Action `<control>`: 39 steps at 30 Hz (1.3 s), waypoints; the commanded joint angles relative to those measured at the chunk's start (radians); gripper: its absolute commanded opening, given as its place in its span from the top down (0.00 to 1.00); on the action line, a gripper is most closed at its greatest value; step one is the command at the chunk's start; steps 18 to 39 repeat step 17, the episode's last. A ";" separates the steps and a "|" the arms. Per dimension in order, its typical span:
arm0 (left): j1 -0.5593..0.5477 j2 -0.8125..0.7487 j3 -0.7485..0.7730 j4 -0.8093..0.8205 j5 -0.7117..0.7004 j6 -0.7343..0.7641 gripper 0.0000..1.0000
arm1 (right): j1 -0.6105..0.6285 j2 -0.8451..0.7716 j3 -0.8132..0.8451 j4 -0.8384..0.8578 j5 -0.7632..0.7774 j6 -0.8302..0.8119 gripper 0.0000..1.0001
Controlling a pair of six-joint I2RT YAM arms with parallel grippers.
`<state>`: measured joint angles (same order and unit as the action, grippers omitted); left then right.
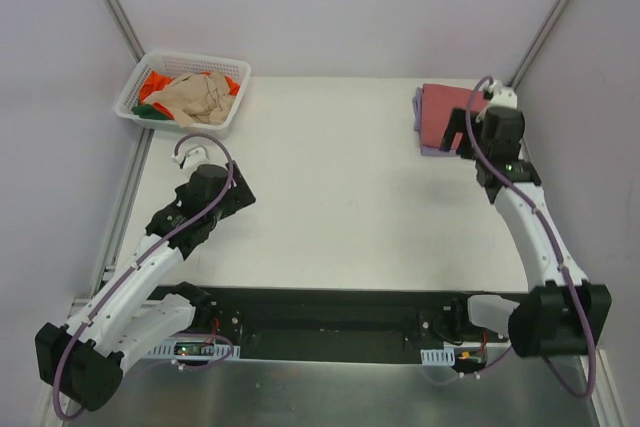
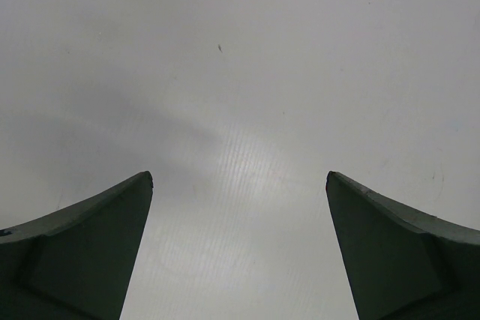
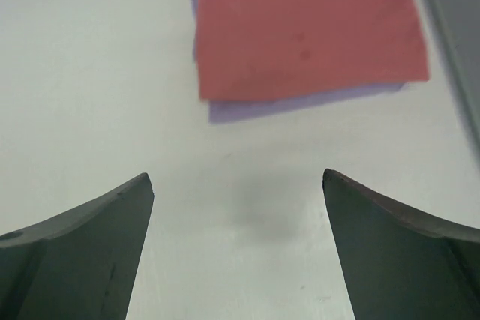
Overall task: Fold and stack the t-shirts
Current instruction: Put the neatly folded tshirt into the corner of the board with the right arm
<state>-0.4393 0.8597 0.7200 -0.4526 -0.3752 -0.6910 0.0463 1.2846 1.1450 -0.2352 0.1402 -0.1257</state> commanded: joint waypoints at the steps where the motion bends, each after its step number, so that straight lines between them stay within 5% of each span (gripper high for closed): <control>1: -0.004 -0.056 -0.045 -0.005 -0.010 0.016 0.01 | 0.061 -0.215 -0.320 0.129 -0.183 0.106 0.04; 6: -0.003 -0.103 -0.083 -0.005 -0.037 0.024 0.01 | 0.064 -0.509 -0.606 0.220 -0.234 0.215 0.04; 11: -0.003 -0.145 -0.108 0.005 -0.050 0.018 0.01 | 0.064 -0.711 -0.720 0.267 -0.186 0.244 0.04; 39: -0.003 -0.154 -0.096 0.005 -0.010 0.001 0.01 | 0.066 -0.763 -0.735 0.278 -0.166 0.297 0.04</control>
